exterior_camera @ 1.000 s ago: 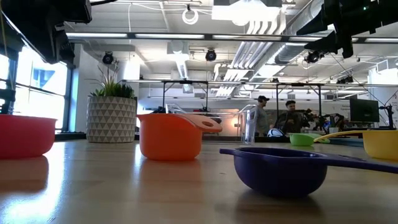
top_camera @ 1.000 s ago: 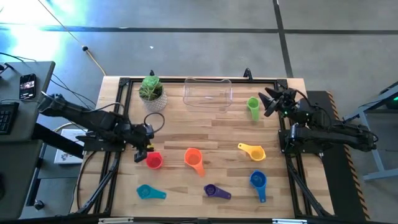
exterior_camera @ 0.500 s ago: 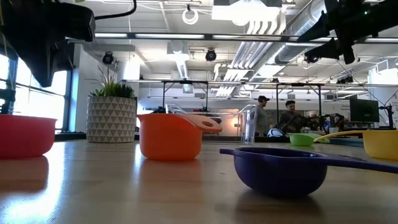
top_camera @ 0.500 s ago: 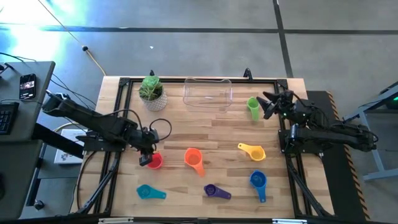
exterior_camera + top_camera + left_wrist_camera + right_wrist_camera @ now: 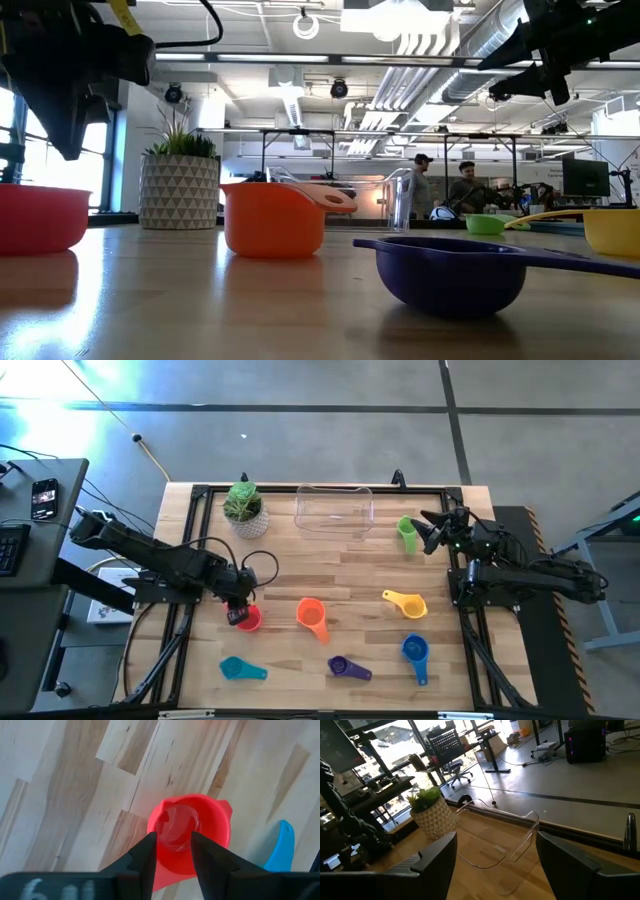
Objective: Nest measuring cups in basket
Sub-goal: Stack the red measuring cup on top of the orange measuring cup
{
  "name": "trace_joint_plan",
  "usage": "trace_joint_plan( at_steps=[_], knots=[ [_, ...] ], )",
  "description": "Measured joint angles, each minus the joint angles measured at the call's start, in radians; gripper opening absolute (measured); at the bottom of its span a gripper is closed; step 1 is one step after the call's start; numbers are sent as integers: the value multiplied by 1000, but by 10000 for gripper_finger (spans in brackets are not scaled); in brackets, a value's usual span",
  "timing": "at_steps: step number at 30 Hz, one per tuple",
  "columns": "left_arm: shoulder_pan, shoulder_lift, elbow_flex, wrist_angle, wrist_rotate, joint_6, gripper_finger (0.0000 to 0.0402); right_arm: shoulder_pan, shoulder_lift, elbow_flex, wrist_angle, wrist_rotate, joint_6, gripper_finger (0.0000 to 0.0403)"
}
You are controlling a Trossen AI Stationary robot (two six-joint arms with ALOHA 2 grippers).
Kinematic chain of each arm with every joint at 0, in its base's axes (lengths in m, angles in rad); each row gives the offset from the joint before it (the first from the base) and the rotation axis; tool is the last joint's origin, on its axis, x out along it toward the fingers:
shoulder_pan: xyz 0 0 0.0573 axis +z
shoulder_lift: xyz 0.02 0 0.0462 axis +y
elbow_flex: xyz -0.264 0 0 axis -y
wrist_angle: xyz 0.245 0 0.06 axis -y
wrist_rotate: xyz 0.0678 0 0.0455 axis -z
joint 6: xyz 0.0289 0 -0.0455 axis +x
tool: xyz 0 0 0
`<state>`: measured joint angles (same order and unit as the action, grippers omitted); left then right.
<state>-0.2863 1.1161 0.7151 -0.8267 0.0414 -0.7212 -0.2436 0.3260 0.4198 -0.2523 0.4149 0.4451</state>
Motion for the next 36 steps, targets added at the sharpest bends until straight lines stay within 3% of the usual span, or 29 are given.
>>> trace_joint_plan(
  at_steps=[27, 31, 36],
  knots=[
    [-2, 244, -1, 29, -35, 14, 124, 0, 0, 0, -16, 0, 0, 263],
    [-2, 269, -1, 43, -39, 8, 102, 0, 0, 0, -16, 0, 0, 263],
    [-2, 271, -1, 74, -39, -11, 44, 0, 0, 0, -16, 0, 3, 263]
  ],
)
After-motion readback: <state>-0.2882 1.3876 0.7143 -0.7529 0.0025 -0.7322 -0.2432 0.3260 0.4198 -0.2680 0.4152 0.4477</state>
